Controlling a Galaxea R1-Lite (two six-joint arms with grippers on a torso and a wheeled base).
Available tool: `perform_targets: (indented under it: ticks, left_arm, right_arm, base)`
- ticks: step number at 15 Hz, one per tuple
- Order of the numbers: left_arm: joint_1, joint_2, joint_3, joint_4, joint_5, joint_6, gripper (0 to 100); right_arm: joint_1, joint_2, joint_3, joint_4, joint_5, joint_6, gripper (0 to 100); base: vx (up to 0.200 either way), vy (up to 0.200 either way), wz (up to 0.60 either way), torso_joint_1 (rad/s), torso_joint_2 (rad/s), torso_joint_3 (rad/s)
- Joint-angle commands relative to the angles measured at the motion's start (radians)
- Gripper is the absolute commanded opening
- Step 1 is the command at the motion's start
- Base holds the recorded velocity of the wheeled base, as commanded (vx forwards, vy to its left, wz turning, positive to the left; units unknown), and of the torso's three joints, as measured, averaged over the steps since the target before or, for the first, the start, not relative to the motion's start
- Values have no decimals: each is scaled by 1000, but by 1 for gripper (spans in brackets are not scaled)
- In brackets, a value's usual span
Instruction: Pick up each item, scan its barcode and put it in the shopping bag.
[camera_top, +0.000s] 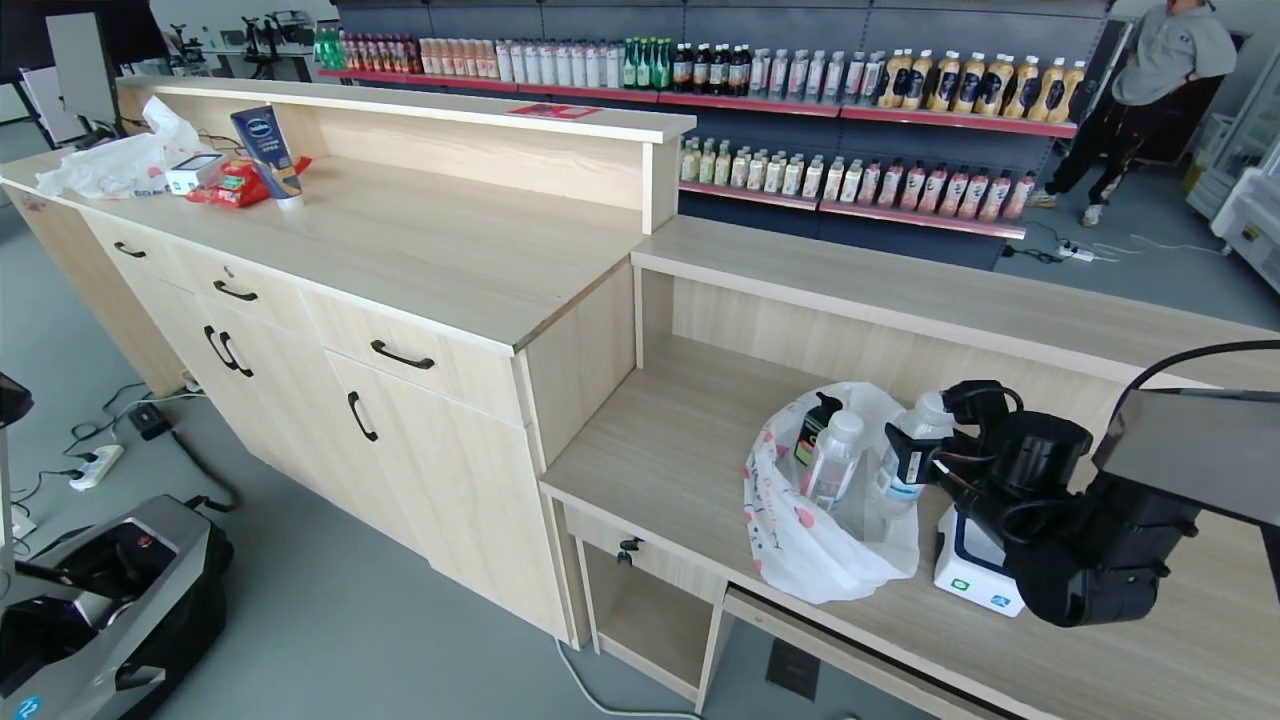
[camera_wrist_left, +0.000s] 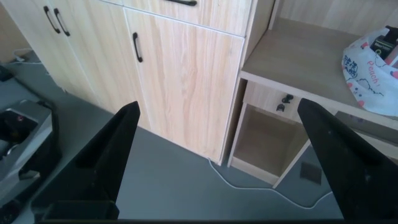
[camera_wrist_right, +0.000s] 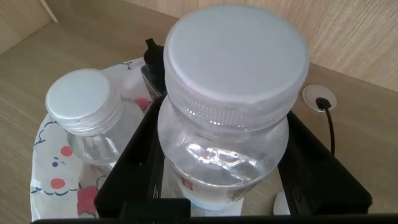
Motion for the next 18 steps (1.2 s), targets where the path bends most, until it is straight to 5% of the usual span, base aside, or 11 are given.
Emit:
perform_targets:
  ticks: [1, 18]
  left_arm:
    - [0, 1, 0, -1, 0, -1, 100]
    - [0, 1, 0, 1, -1, -1, 100]
  right_arm:
    - [2, 42, -10, -5, 2, 0, 0]
    - [-4, 214, -179, -51, 55, -4, 0]
  base:
    - [0, 0, 0, 0, 0, 0]
    - [0, 0, 0, 0, 0, 0]
